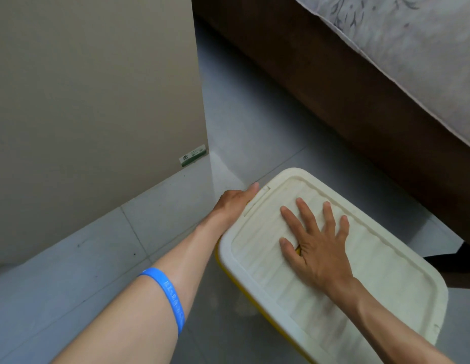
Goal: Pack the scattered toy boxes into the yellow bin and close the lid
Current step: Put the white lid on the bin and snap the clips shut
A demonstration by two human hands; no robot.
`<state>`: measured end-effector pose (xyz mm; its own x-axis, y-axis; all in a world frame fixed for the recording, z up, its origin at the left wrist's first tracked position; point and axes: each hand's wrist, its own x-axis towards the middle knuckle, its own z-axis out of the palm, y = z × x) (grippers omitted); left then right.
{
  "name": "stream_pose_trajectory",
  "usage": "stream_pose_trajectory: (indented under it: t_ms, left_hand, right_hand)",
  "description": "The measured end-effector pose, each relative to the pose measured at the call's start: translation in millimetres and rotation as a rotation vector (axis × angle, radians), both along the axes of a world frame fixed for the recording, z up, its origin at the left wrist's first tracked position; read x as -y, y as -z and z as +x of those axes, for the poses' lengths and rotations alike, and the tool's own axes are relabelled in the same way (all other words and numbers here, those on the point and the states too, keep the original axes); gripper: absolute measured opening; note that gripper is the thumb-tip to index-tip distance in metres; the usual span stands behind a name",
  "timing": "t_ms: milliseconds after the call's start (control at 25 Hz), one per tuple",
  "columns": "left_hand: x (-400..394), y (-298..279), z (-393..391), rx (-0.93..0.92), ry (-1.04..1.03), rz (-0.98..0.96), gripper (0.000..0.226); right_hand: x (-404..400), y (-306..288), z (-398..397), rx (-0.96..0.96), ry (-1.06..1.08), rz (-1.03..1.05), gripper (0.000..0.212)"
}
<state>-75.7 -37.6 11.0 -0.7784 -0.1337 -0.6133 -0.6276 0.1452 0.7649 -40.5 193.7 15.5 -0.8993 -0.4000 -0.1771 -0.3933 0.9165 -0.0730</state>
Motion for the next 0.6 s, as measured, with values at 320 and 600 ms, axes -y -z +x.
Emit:
stream_pose_trajectory:
  t_ms: [320, 600]
  left_hand:
    - [1.3, 3.5, 15.2, -0.049, 0.007, 0.180, 0.038]
    - [5.2, 7.1, 6.3, 0.100, -0.061, 0.355, 0.038]
  right_hand:
    - [13.2, -31.8, -87.9, -0.095, -0.359, 0.104, 0.060]
    - [15.5, 4.0, -97.1, -0.041, -0.242, -0.045, 0.062]
